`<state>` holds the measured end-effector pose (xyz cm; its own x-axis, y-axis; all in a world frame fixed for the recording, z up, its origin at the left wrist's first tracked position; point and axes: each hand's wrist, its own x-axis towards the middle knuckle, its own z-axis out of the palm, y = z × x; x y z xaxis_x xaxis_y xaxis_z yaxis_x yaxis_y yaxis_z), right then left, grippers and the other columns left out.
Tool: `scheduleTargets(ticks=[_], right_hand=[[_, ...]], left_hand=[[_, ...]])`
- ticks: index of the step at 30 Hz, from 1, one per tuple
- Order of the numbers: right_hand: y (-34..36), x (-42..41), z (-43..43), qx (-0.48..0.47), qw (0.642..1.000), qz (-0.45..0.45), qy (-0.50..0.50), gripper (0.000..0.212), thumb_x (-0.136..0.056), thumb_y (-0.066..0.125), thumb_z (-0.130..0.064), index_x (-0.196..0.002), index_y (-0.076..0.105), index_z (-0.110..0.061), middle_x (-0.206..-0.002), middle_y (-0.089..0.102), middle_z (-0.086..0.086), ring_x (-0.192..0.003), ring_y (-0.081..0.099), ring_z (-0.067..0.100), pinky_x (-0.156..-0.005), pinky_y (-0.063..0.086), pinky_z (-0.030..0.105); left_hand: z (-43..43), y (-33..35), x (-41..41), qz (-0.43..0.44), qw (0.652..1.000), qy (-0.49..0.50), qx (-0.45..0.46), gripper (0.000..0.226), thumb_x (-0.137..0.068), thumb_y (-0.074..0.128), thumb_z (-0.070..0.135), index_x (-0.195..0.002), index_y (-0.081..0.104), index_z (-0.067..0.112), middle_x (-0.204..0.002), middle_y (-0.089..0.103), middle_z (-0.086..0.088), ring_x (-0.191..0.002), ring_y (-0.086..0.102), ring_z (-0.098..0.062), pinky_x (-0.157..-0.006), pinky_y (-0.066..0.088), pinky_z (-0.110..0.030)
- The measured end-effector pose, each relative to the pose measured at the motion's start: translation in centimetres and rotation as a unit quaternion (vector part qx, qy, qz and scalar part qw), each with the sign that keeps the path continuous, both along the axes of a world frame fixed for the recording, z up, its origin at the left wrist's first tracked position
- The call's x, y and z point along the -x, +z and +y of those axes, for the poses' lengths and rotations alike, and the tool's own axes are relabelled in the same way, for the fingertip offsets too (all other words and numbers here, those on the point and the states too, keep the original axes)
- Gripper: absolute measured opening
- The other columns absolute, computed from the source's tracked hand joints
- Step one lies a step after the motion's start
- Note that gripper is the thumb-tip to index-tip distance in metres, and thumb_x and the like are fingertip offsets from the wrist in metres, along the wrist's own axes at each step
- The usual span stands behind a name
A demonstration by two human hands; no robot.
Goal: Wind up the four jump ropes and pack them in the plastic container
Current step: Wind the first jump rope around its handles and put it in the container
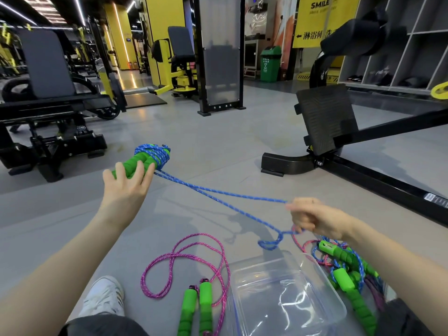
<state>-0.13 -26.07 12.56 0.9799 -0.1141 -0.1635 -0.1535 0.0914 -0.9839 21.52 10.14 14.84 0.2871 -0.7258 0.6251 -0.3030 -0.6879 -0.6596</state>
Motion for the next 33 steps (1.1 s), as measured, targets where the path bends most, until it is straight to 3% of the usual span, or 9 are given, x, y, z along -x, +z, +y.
scheduleTargets(ticks=[5,9,15,17,21,24,27,29,33], right_hand=[[-2.3,1.1,0.5,0.348,0.913,0.194,0.091,0.023,-0.078,0.070,-0.035,-0.079,0.056,-0.017,-0.068,0.049,0.003,-0.040,0.037,0.010,-0.044,0.035,0.021],[-2.8,0.7,0.0,0.423,0.882,0.205,0.041,0.038,-0.080,0.063,-0.054,-0.060,0.063,-0.021,-0.049,0.053,-0.009,-0.041,0.042,0.008,-0.046,0.035,0.018],[-3.5,-0.2,-2.9,0.403,0.882,0.180,-0.163,0.011,-0.088,0.059,-0.011,-0.079,0.066,-0.011,-0.069,0.064,0.008,-0.054,0.046,0.020,-0.051,0.039,0.025],[-3.8,-0.6,-3.0,0.318,0.889,0.160,-0.288,0.015,-0.090,0.051,-0.002,-0.095,0.061,-0.012,-0.075,0.062,0.011,-0.055,0.048,0.020,-0.050,0.042,0.027],[-1.7,-1.2,-2.1,-0.142,0.901,-0.023,-0.409,0.017,-0.097,0.037,-0.001,-0.091,0.051,-0.008,-0.063,0.053,0.008,-0.061,0.055,0.018,-0.064,0.054,0.033],[0.5,-1.2,-1.6,-0.202,0.910,-0.084,-0.352,0.022,-0.101,0.035,-0.020,-0.102,0.053,-0.008,-0.038,0.028,-0.003,-0.035,0.030,0.011,-0.046,0.042,0.023],[0.2,-0.6,-0.9,-0.032,0.972,0.044,-0.230,0.065,-0.096,0.026,-0.056,-0.093,0.061,-0.001,-0.041,0.016,-0.005,-0.034,0.013,0.010,-0.035,0.021,0.018],[-1.2,-0.3,-0.4,0.096,0.971,0.131,-0.178,0.073,-0.094,0.022,-0.060,-0.078,0.060,-0.001,-0.042,0.017,-0.004,-0.034,0.015,0.011,-0.037,0.021,0.017],[-3.5,0.4,-0.9,0.465,0.852,0.192,-0.145,0.053,-0.097,0.040,-0.043,-0.057,0.059,-0.012,-0.049,0.038,0.003,-0.045,0.040,0.018,-0.047,0.031,0.026]], left_hand=[[0.5,0.3,0.0,-0.009,1.000,-0.007,-0.014,0.060,-0.069,0.048,-0.010,-0.127,0.054,0.000,-0.111,0.057,-0.024,-0.076,0.049,-0.040,-0.061,0.033,-0.040],[0.3,0.0,0.0,-0.010,1.000,-0.015,-0.019,0.060,-0.067,0.048,-0.011,-0.125,0.056,0.000,-0.110,0.059,-0.024,-0.077,0.050,-0.041,-0.062,0.037,-0.042],[0.9,-0.4,-0.1,-0.013,0.999,-0.022,-0.025,0.059,-0.068,0.048,-0.011,-0.125,0.057,0.000,-0.111,0.058,-0.025,-0.077,0.049,-0.041,-0.062,0.038,-0.043],[0.6,-0.6,-0.1,-0.008,0.999,-0.020,-0.026,0.058,-0.069,0.048,-0.011,-0.125,0.056,0.001,-0.110,0.058,-0.025,-0.077,0.049,-0.041,-0.062,0.037,-0.042],[0.6,-1.1,-0.3,0.009,1.000,-0.015,-0.010,0.056,-0.072,0.041,-0.013,-0.124,0.055,0.000,-0.108,0.057,-0.025,-0.073,0.046,-0.035,-0.060,0.031,-0.039],[0.7,-1.7,-0.2,0.010,1.000,-0.018,-0.021,0.057,-0.068,0.048,-0.012,-0.123,0.056,0.001,-0.108,0.058,-0.025,-0.073,0.046,-0.035,-0.061,0.034,-0.040],[0.5,-1.7,-0.2,0.012,0.999,-0.012,-0.029,0.059,-0.067,0.051,-0.010,-0.124,0.056,0.002,-0.109,0.058,-0.024,-0.075,0.047,-0.036,-0.062,0.036,-0.041],[0.7,-1.1,-0.4,0.010,1.000,-0.003,-0.025,0.059,-0.067,0.050,-0.011,-0.124,0.056,0.001,-0.110,0.058,-0.024,-0.074,0.047,-0.037,-0.061,0.036,-0.040],[2.3,-0.6,-0.8,0.014,1.000,0.017,-0.007,0.057,-0.075,0.034,-0.012,-0.127,0.055,0.000,-0.112,0.056,-0.026,-0.074,0.046,-0.037,-0.060,0.031,-0.039]])
